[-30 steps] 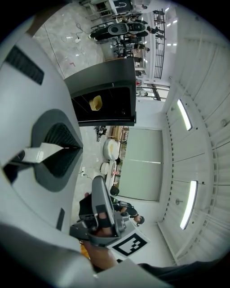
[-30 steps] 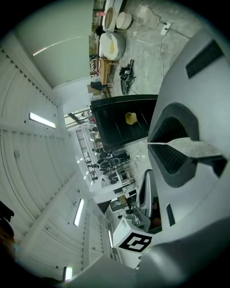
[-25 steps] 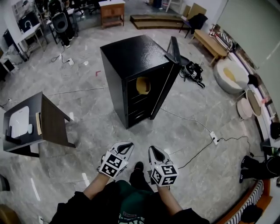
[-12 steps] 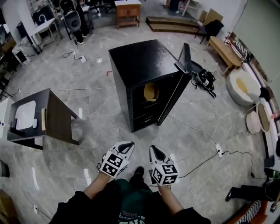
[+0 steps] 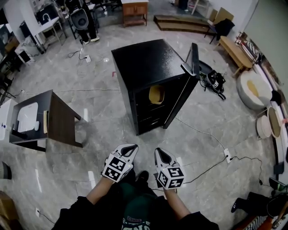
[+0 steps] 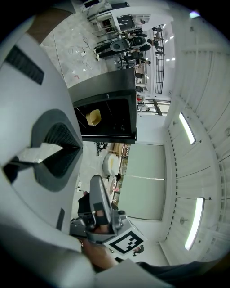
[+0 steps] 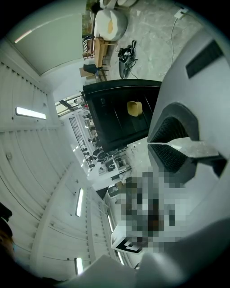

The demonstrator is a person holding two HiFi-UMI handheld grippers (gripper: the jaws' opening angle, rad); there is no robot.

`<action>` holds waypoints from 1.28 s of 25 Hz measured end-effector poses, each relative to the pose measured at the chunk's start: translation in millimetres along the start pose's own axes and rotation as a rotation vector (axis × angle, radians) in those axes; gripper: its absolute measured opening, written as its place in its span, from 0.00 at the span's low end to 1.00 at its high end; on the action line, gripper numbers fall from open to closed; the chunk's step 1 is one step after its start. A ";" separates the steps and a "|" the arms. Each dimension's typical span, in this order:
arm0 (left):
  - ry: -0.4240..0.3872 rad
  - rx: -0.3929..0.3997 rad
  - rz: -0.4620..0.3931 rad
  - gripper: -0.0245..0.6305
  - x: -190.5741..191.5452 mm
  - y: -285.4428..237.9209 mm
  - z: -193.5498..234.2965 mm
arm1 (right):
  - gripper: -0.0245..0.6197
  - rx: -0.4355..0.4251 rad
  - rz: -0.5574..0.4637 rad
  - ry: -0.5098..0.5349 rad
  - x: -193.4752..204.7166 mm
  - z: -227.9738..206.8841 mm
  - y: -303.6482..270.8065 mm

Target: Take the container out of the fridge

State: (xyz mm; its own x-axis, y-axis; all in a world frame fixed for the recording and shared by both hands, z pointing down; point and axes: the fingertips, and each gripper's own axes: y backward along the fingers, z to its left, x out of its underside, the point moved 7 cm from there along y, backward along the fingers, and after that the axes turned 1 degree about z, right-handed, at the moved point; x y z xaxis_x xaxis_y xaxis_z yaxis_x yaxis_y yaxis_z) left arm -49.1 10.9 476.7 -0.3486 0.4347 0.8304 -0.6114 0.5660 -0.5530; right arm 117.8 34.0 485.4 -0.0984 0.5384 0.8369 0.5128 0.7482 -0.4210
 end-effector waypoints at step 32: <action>0.004 0.049 -0.042 0.06 -25.7 -49.7 62.7 | 0.09 0.054 -0.002 0.012 -35.4 -23.7 -66.8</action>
State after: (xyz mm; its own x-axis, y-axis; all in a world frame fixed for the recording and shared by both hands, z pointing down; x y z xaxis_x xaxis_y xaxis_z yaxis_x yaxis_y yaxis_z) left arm -54.3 -72.4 487.2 -0.3191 0.4146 0.8522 -0.6591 0.5490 -0.5140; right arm 107.2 -44.3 492.2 -0.0889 0.5326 0.8417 0.4654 0.7693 -0.4377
